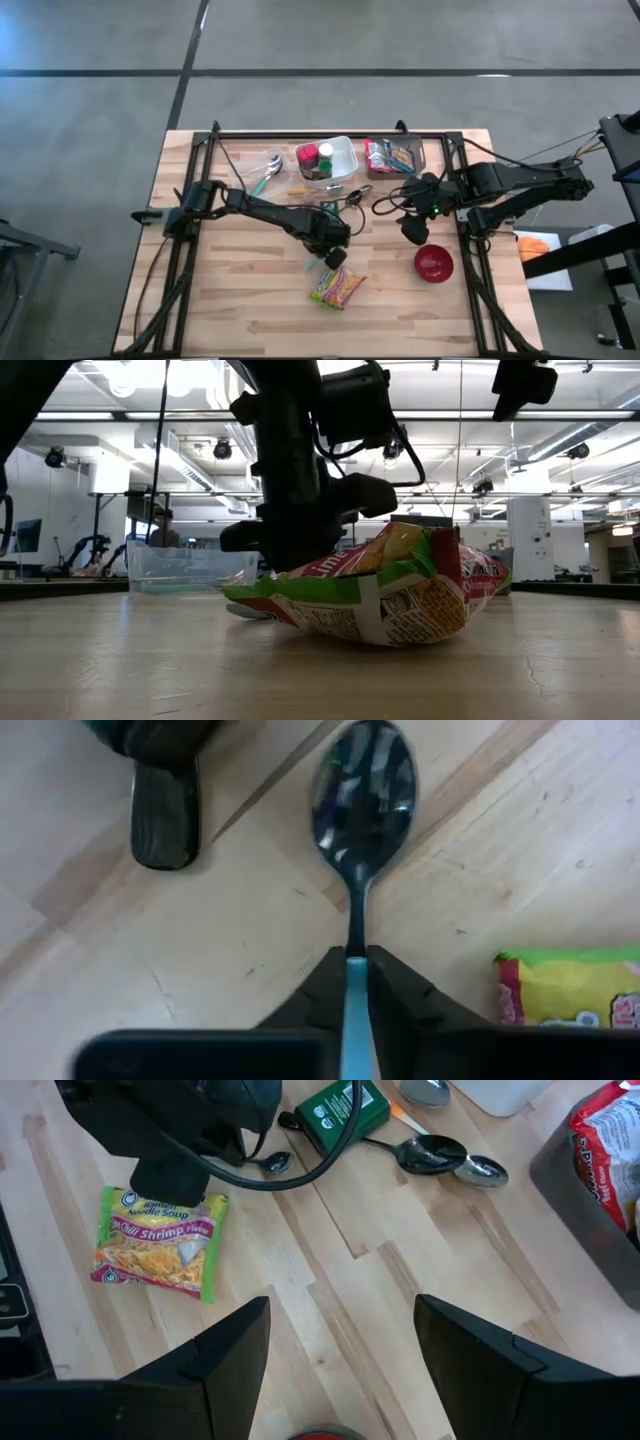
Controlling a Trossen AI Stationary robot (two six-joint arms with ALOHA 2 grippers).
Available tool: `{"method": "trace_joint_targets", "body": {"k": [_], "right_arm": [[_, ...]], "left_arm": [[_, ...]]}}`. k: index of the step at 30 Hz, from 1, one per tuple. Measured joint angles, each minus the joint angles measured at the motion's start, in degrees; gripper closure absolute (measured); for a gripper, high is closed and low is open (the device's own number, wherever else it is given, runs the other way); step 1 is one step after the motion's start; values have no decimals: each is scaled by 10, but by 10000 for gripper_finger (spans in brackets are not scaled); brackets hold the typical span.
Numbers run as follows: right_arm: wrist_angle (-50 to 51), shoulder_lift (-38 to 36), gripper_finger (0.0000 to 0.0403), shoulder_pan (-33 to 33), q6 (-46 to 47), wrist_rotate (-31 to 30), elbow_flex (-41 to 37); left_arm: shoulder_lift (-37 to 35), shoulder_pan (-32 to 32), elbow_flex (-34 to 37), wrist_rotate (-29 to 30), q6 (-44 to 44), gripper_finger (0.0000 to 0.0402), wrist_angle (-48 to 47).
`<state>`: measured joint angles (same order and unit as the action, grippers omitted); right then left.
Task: Pick & Place Food Item
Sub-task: Put the blue spoon into the transparent bin
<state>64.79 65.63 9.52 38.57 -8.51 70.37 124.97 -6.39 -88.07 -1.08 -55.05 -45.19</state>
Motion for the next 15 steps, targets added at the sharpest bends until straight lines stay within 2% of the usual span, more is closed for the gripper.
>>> {"method": "trace_joint_targets", "body": {"k": [2, 15], "right_arm": [[0, 0, 158, 0, 0, 0, 0], [2, 0, 158, 1, 2, 0, 0]], "left_arm": [[2, 0, 0, 0, 14, 390, -4], [-21, 0, 5, 13, 73, 400, -48]]}}
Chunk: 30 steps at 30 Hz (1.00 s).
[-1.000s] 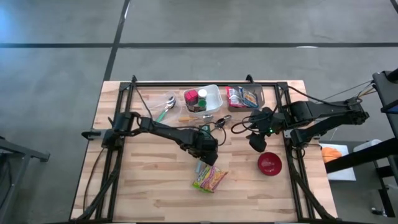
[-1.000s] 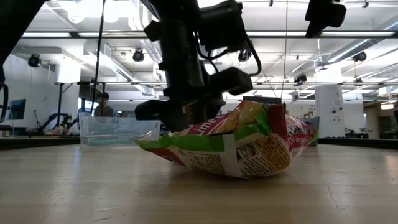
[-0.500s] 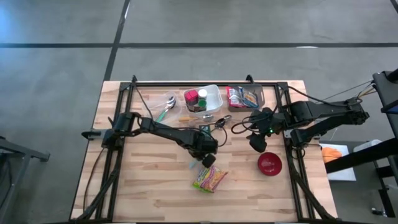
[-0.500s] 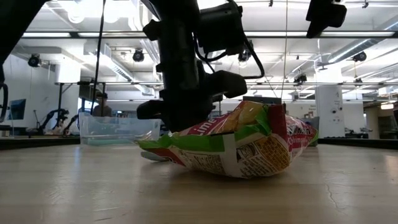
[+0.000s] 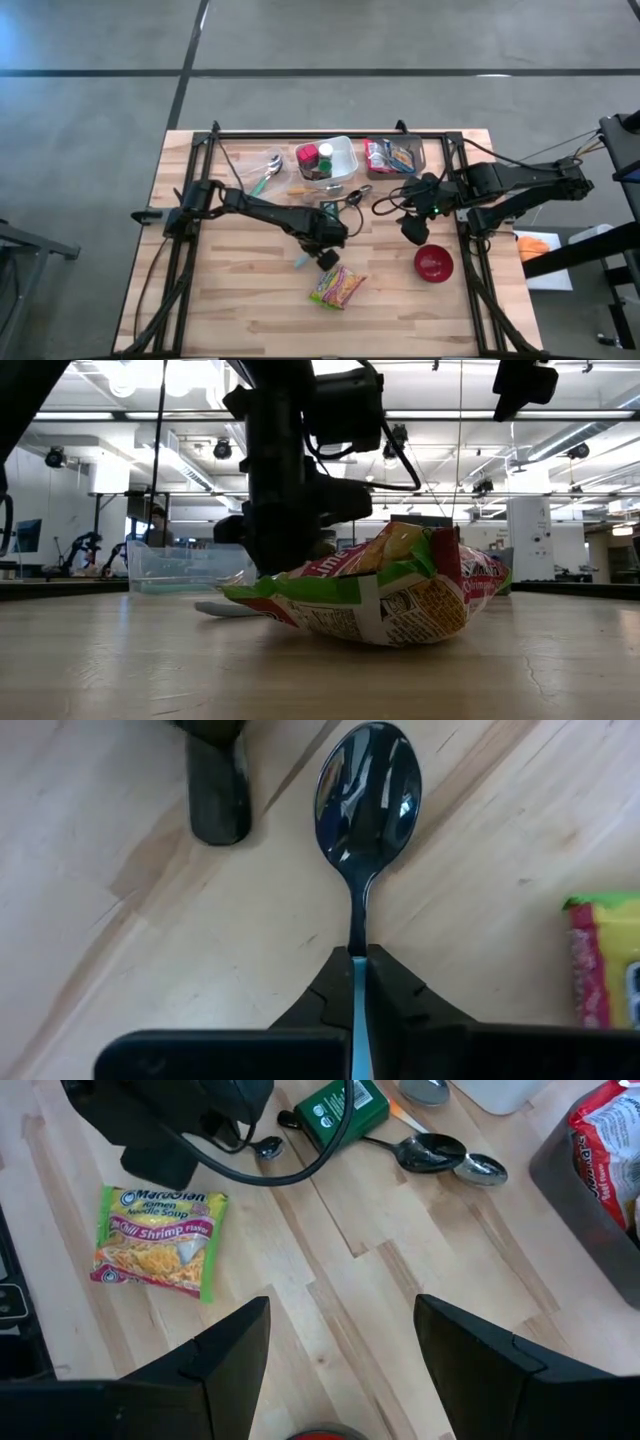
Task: Pick & Place Food Item
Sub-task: Put the blue spoon into the transparent bin
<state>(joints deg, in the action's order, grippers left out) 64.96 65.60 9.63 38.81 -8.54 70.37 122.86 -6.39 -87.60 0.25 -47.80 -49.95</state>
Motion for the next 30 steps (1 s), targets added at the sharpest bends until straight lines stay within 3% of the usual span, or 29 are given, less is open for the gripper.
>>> {"method": "trace_joint_targets", "body": {"k": [14, 17, 20, 24, 30], "right_arm": [[-1, 0, 158, 0, 1, -3, 0], [-1, 0, 158, 0, 0, -3, 0], [-1, 0, 158, 0, 0, -3, 0], [-1, 0, 158, 0, 2, -3, 0], [0, 0, 158, 0, 1, -3, 0]], "left_arm": [[-29, 0, 0, -31, 45, 399, 6], [-29, 0, 0, -29, 21, 400, 6], [-29, 1, -1, -65, -15, 397, 6], [-30, -3, -1, -121, -57, 351, 6], [-30, -18, -1, -119, -121, 244, -28]]}}
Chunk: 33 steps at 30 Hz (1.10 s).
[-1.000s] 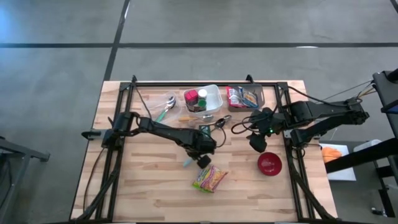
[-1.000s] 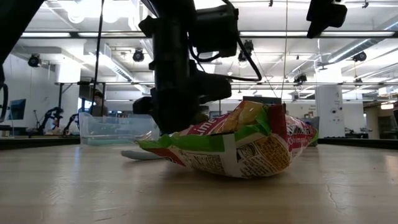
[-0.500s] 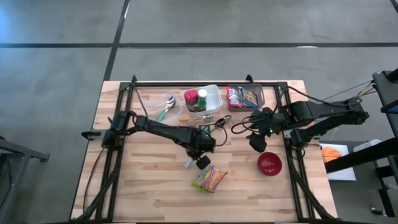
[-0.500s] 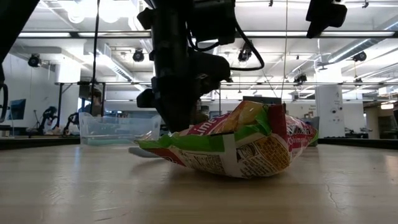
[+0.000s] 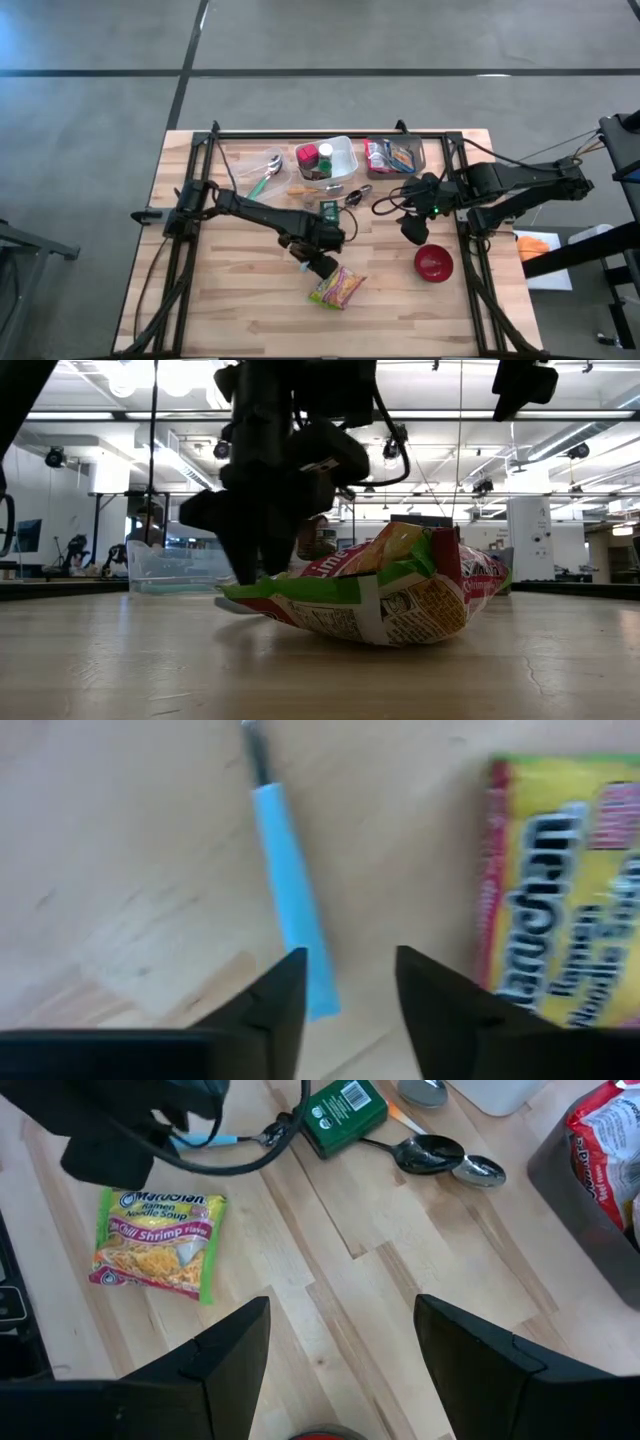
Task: Pick & Place Food Item
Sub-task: Put the blue spoon into the transparent bin
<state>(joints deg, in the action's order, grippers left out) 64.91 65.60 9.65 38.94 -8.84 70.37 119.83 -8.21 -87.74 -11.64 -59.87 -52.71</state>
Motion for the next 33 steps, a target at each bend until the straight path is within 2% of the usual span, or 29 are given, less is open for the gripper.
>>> {"method": "trace_joint_targets", "body": {"k": [5, 10, 14, 18, 25, 33], "right_arm": [[0, 0, 158, 0, -2, 0, 0], [0, 0, 158, 0, -1, -1, 0], [0, 0, 158, 2, 4, -1, 0], [0, 0, 158, 5, 7, 0, 0], [0, 0, 158, 10, 9, 0, 0], [0, 0, 158, 23, 12, -1, 0]], "left_arm": [[0, -4, 0, 31, -24, 187, -15], [15, -10, 0, 40, -29, 180, -13], [31, -13, 0, 44, -26, 205, -9], [35, -14, 5, 48, -17, 248, -4], [31, -14, 43, 46, 32, 375, 16], [22, -15, 48, 56, 59, 377, 21]]}}
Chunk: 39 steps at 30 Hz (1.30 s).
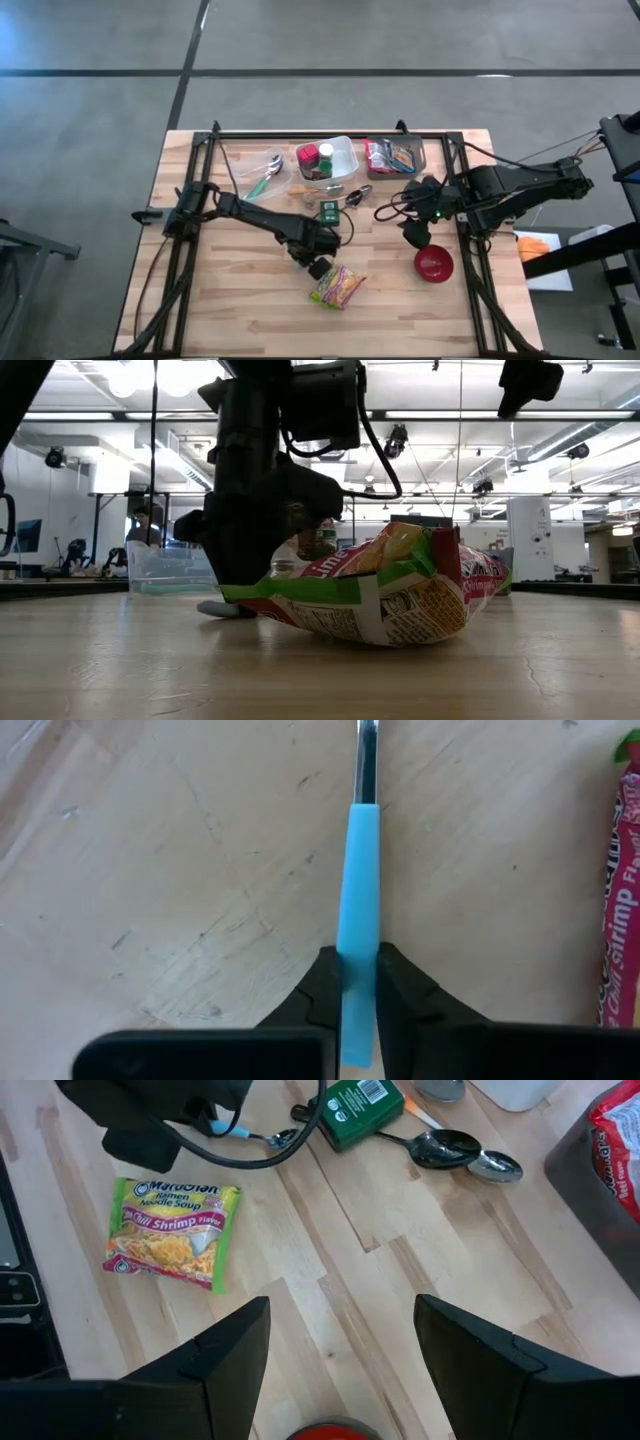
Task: Pick & Place Food Item
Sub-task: Put the blue spoon into the transparent bin
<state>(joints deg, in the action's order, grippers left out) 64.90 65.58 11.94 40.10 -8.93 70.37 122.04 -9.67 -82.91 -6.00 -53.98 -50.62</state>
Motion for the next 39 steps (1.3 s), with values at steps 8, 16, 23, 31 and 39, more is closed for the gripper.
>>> {"method": "trace_joint_targets", "body": {"k": [8, 16, 23, 31, 39], "right_arm": [[0, 0, 158, 2, 0, 0, 0], [0, 0, 158, 2, -2, -2, 0], [-3, 0, 158, 2, -2, -3, 0], [-7, 0, 158, 2, 21, -22, 0], [-8, 0, 158, 2, 77, -38, 0]], "left_arm": [[-34, 1, 7, 24, 2, 377, 0], [-78, 2, 8, 23, 2, 377, 1], [-159, 25, 20, 50, 37, 377, -19], [-296, 127, 79, 100, 111, 377, -97], [-413, 311, 186, 99, 216, 377, -112]]}}
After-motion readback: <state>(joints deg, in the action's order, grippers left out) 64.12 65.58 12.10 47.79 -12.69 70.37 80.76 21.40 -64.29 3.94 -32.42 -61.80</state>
